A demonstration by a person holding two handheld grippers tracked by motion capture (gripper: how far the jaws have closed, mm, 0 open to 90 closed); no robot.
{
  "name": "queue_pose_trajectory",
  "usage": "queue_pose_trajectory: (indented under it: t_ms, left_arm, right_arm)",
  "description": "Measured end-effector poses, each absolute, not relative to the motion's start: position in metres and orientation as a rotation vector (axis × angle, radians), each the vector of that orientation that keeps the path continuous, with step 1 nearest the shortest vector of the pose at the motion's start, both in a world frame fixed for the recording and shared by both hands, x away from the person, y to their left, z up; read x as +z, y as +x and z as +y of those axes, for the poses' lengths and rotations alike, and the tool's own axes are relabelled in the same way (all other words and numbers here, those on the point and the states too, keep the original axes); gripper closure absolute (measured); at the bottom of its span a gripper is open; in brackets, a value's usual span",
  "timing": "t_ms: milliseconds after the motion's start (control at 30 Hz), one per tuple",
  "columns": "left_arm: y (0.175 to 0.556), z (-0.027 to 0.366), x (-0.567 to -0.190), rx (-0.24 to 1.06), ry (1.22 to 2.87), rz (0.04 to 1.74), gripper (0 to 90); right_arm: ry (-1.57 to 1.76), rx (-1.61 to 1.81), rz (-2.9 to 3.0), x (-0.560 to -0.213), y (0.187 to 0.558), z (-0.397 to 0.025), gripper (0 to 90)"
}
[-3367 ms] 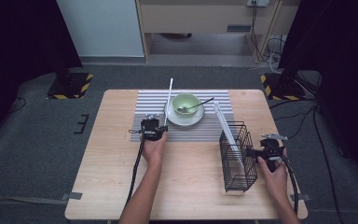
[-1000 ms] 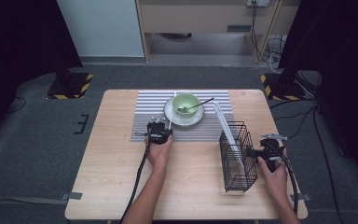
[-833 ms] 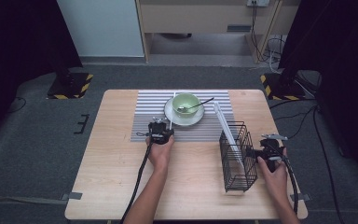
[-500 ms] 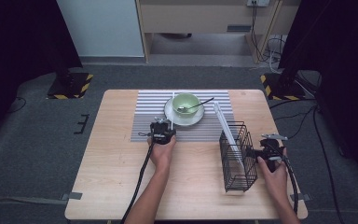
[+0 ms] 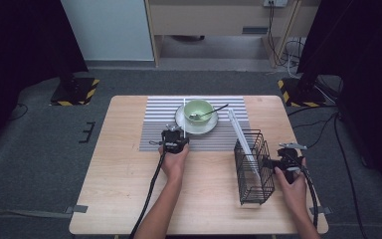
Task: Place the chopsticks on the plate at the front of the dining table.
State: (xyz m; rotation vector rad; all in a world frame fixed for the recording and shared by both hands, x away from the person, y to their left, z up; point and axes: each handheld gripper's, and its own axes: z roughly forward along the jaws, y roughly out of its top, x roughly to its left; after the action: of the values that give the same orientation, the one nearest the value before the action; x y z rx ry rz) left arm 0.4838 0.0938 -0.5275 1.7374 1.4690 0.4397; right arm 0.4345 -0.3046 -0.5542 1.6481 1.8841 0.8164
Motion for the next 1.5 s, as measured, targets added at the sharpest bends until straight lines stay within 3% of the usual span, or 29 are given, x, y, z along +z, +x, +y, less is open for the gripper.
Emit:
queue_pose_trajectory:
  t_ms: [567,1000,1200,1367,1500]
  left_arm:
    - [0.488,0.094,-0.532,0.426,1.740,1.448,72.2]
    - [0.476,0.096,-0.523,0.479,1.767,1.405,46.4]
    - [0.457,0.100,-0.508,0.524,1.791,1.300,32.8]
    - [0.439,0.106,-0.502,0.484,1.801,1.223,22.2]
    - [0.427,0.114,-0.503,0.486,1.796,1.178,18.6]
  right_arm:
    - [1.647,0.817,1.884,-0.554,0.435,-0.305,0.7]
    - [1.649,0.817,1.885,-0.554,0.435,-0.305,0.6]
    - [1.649,0.818,1.885,-0.554,0.435,-0.305,0.5]
    - [1.648,0.819,1.887,-0.554,0.435,-0.305,0.5]
    - [1.630,0.816,1.916,-0.552,0.433,-0.309,6.2]
